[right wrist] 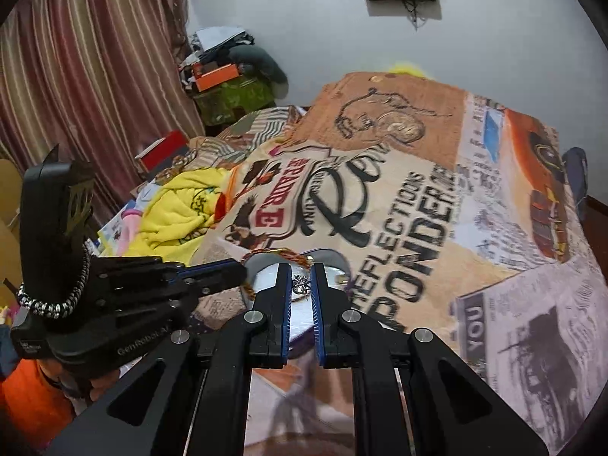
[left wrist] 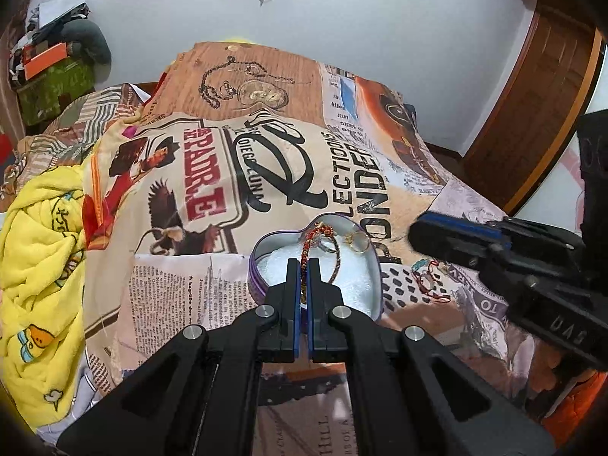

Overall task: Organize jewelry
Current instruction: 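Carry the bracelet with the left tool and lower it into the heart tin, then open the left tool and withdraw it from the tin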

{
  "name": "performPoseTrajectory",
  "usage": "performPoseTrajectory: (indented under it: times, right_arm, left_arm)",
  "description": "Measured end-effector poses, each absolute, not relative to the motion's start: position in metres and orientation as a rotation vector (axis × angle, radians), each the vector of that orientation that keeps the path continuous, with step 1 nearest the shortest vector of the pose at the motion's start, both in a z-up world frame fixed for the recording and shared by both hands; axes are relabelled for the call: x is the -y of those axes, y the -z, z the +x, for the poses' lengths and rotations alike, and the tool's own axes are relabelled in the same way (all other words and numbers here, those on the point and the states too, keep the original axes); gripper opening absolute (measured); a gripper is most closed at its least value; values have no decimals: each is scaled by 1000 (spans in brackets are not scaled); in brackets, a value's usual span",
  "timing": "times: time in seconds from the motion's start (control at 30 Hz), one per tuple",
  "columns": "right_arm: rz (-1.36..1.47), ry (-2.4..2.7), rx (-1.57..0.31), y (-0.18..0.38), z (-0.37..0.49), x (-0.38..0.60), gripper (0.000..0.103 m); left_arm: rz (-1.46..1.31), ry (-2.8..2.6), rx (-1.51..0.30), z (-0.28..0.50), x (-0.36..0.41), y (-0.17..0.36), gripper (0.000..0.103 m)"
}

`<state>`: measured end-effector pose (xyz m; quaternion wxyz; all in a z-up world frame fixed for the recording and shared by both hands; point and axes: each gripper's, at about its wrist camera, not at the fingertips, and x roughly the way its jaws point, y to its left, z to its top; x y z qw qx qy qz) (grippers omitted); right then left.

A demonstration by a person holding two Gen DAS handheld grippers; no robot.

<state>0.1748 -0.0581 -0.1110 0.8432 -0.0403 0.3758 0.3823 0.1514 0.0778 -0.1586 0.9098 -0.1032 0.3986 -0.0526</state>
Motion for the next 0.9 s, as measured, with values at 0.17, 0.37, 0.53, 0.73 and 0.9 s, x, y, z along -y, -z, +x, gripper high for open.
performPoseTrajectory:
  times: [0.17,0.37,0.53,0.73,0.9]
  right_arm:
    - [-100,-822,-832,123,176,44,9]
    - [-109,-830,-880,136,180,36,9]
    - [-134,-828,-893,144,178,31,9]
    - [-157,-824,-912,146,176,29,10]
    - [-158,-808,-901,139,175,36,23]
  left_arm:
    - [-201,108,-834,154,-82,163,1]
    - [-196,108,-835,154,-85,163,1]
    - [-170,90,-817,150,-85,156,2]
    - [-157,56,-793,143,-88,145,10]
    - [-147,34,-772,137,-88,137,29]
